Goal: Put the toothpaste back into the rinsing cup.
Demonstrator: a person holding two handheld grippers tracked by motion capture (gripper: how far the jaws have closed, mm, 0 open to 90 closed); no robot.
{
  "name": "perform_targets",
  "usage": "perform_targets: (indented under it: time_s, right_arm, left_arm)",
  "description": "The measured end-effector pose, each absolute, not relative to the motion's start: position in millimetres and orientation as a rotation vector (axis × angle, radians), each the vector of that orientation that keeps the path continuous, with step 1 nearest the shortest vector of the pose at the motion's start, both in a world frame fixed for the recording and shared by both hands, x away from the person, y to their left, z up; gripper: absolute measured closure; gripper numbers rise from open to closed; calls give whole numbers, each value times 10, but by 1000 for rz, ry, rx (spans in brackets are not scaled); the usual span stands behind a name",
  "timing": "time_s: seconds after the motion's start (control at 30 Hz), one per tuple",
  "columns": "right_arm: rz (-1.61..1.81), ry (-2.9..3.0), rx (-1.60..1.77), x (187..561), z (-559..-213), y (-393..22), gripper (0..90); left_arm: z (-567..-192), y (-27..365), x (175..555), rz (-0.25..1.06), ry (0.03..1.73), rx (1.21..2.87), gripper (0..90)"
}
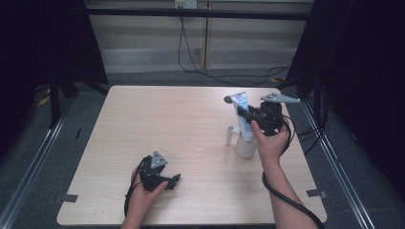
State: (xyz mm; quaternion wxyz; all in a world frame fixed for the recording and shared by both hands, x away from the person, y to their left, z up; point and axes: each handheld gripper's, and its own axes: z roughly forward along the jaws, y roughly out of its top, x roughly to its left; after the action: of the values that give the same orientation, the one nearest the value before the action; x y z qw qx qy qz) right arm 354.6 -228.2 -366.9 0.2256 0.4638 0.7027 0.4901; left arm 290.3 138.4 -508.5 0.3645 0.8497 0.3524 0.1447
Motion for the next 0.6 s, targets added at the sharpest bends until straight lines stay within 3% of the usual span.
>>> perform_targets:
  time_s: [0.6]
  right_arm:
    - [1333, 1892, 1304, 3619, -3713, -2399, 690]
  left_arm:
    - [-5085, 1382, 2901, 375, 908, 2186, 157]
